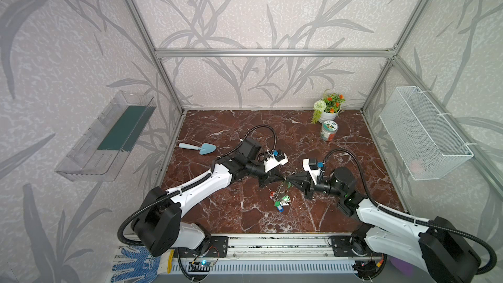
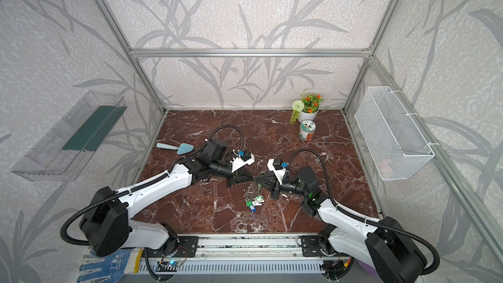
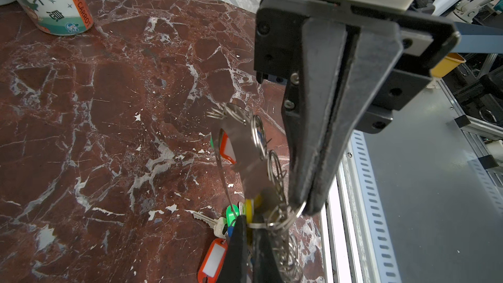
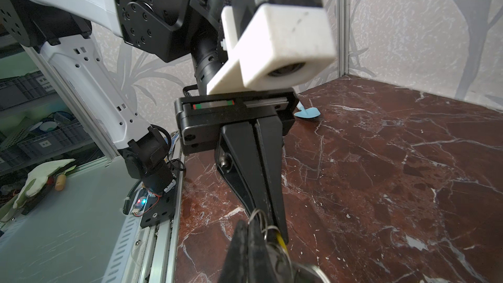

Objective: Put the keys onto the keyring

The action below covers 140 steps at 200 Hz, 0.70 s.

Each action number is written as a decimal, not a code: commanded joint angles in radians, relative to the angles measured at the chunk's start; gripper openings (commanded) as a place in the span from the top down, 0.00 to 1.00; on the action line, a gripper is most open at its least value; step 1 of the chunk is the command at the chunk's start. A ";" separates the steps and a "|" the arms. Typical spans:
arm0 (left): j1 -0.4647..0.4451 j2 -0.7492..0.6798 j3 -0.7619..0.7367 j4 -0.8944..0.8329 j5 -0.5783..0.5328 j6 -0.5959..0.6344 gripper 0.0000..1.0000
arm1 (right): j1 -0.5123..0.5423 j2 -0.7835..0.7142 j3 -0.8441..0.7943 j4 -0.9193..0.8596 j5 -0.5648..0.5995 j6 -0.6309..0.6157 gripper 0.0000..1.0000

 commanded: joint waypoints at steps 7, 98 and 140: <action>-0.030 0.014 0.046 -0.056 0.009 0.033 1.00 | 0.007 -0.001 0.014 0.101 -0.028 0.011 1.00; -0.047 0.038 0.096 -0.257 -0.058 0.100 1.00 | 0.007 -0.009 0.011 0.095 -0.016 0.005 1.00; -0.047 0.065 0.133 -0.273 -0.039 0.075 0.82 | 0.008 -0.015 0.012 0.091 -0.013 0.004 1.00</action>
